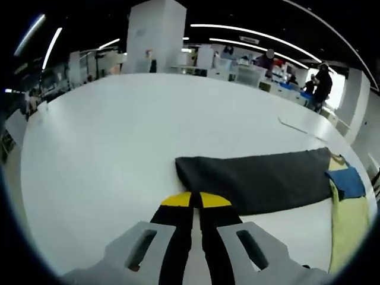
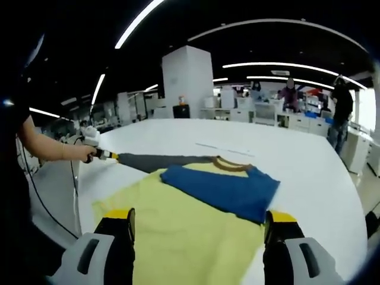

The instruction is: Fold the garment on the visible template until the final outline fits inside the template.

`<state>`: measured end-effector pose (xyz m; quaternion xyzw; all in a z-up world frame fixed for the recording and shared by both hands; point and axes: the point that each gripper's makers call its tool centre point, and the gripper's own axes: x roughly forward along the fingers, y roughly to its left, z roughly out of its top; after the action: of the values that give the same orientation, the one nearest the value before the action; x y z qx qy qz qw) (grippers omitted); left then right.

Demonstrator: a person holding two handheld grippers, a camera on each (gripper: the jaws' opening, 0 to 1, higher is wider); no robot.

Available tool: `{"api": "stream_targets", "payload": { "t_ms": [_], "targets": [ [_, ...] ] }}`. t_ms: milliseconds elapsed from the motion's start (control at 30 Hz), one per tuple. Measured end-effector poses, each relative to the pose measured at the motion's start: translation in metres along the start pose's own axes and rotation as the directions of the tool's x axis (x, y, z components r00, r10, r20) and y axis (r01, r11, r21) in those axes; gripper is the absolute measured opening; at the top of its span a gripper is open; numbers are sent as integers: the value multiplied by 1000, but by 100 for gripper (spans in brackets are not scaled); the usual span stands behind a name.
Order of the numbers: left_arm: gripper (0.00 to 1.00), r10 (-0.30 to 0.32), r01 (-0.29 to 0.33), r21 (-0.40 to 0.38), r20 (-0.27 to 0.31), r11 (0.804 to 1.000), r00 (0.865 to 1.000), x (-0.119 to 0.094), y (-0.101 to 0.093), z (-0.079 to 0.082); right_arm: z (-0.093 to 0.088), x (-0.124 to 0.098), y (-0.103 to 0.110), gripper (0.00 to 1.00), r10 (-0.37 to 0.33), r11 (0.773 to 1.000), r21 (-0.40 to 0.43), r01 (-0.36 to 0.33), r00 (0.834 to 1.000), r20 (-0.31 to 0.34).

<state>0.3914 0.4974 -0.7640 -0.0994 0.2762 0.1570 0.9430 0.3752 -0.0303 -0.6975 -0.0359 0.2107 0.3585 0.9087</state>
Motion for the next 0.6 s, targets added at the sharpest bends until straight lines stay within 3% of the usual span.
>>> {"api": "stream_targets", "payload": {
  "t_ms": [67,200,367,600],
  "targets": [
    [1,-24,24,-38,13,999,1000,-1,-5,3,0,-1,1,91,0,1000,7,0,1000,-1],
    [1,-38,39,-34,36,999,999,-5,-11,11,-2,-2,3,93,3,1000,9,-3,1000,-4],
    [1,-112,118,-76,80,990,990,-12,-32,22,-3,-4,6,97,11,1000,14,-11,1000,-5],
    [1,-170,177,-63,110,982,979,-22,-56,32,-7,-5,10,99,29,1000,8,-29,999,-13]
  ]
}}
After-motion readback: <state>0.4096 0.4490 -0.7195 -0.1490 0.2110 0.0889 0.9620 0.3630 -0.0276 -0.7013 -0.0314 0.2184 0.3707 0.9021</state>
